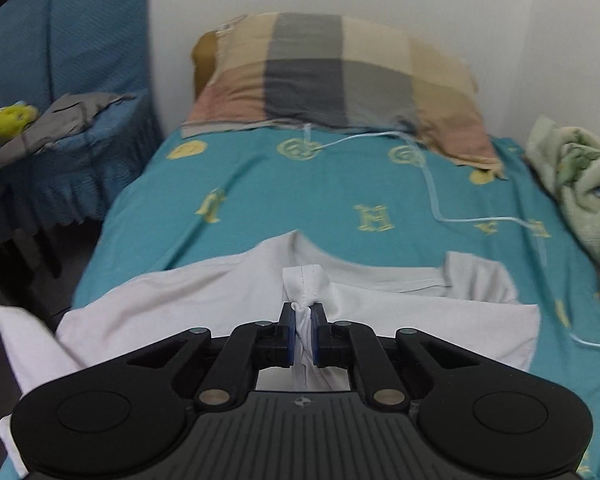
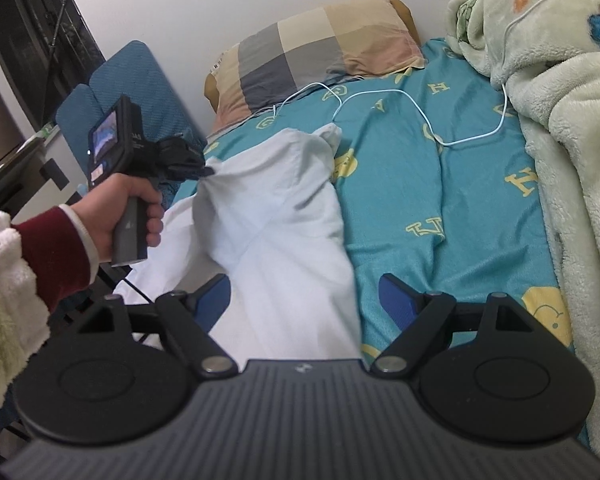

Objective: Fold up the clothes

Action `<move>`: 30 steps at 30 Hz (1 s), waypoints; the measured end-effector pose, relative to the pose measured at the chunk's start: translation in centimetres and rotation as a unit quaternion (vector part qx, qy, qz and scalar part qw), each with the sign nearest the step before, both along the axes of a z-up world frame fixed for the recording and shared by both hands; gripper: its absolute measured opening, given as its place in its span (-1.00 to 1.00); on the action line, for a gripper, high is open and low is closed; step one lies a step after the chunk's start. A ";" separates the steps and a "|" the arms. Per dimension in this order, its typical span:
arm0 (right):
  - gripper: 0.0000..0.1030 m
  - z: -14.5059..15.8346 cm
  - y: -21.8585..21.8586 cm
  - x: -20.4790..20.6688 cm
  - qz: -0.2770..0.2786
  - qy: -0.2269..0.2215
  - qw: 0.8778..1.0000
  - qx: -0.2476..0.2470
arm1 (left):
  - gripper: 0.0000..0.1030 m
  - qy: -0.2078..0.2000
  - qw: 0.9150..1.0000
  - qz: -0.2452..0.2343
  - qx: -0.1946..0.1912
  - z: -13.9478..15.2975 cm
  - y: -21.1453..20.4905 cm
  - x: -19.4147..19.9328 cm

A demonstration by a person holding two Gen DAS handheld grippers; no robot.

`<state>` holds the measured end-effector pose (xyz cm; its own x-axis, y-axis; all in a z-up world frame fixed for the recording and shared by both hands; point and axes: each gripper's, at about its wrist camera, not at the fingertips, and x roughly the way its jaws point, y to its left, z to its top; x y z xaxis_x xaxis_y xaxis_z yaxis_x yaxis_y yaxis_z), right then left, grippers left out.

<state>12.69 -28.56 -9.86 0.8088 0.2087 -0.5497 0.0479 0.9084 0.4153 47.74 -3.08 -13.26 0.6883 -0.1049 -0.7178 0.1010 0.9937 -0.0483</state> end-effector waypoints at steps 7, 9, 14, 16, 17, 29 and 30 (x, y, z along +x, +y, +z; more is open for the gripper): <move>0.61 -0.1 -0.7 0.4 0.000 0.000 1.000 0.005 | -0.50 0.033 0.998 0.044 -0.022 -2.2 3.1 0.0; 0.61 0.0 -0.6 0.5 0.009 -0.003 1.000 0.005 | -0.40 0.026 0.999 0.033 -0.019 -1.4 3.2 -1.3; 0.61 0.9 -0.2 0.1 0.034 -0.018 0.999 0.000 | -0.17 0.030 0.999 -0.014 -0.025 2.1 2.6 -7.8; 0.61 1.5 -0.1 -0.4 0.044 -0.028 0.999 -0.009 | -0.13 0.028 0.999 -0.041 -0.022 3.8 2.1 -11.8; 0.61 1.8 -0.1 -0.6 0.046 -0.033 0.998 -0.016 | -0.09 0.022 0.998 -0.053 -0.022 4.6 1.7 -14.2; 0.61 5.7 -3.1 -6.7 0.017 -0.052 0.998 -0.026 | -0.05 0.013 0.983 -0.105 -0.149 6.0 -0.7 -40.5; 0.61 6.0 -3.3 -7.4 0.016 -0.049 0.998 -0.029 | -0.06 0.019 0.982 -0.110 -0.153 5.5 -1.2 -42.1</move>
<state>5.30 -31.82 -3.89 0.8527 0.2047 -0.4806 -0.0192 0.9317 0.3628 5.65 -4.27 -7.80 0.5982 -0.4632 -0.6539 0.3041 0.8862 -0.3495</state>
